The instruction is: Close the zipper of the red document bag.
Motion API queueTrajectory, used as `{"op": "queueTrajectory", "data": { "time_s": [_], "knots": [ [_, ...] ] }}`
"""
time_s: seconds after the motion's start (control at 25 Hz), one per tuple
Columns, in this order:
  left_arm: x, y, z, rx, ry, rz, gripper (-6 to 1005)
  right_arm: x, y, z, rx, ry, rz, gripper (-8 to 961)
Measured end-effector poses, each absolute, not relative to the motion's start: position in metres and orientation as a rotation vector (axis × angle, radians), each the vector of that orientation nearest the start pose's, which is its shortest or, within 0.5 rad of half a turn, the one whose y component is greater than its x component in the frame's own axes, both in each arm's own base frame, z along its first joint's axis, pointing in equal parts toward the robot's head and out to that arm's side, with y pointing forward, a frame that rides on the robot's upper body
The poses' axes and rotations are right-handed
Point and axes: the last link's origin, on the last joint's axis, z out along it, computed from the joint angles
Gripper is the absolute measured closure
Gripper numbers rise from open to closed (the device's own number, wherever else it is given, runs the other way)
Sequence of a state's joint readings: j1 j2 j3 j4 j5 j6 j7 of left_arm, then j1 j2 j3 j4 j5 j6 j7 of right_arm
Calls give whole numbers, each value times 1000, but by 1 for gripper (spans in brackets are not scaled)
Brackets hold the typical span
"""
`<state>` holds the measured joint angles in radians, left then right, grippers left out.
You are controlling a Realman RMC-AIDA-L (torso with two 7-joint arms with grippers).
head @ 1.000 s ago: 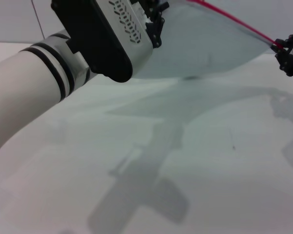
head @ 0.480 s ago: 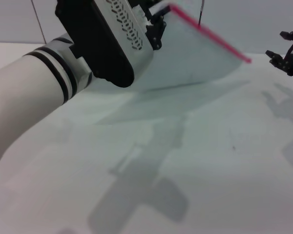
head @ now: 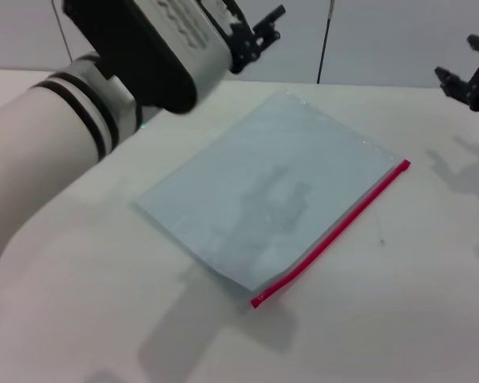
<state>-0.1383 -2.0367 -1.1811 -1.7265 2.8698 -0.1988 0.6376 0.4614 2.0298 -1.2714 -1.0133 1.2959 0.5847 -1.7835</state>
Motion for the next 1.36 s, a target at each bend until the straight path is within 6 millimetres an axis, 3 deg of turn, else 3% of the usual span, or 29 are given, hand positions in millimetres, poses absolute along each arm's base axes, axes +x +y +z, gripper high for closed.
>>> {"op": "queueTrajectory", "data": {
  "time_s": [0.2,0.32,0.36,0.52,0.72,0.76,0.92,1.12,1.36],
  "knots": [
    [-114,353,18,-1922,27,-418,375,234,422,55,-2050,211,262,327],
    [-139,361,22,-1806,-110,-581,224,237,411,53,-1984,252,391,329],
    [-139,361,22,-1806,-110,-581,225,239,407,52,-1965,266,435,330],
    [-174,366,23,-1693,-229,-660,228,245,398,46,-1905,309,556,333],
    [-201,374,15,-1663,-286,-663,229,268,383,33,-1785,365,707,335],
    [-213,377,13,-1636,-316,-694,229,271,381,34,-1760,365,732,335],
    [-231,378,13,-1598,-349,-736,229,285,383,27,-1737,394,756,338],
    [-242,379,10,-1585,-336,-748,229,305,382,22,-1709,454,737,338],
    [-250,379,8,-1586,-336,-722,229,308,383,19,-1706,430,698,338]
  ]
}}
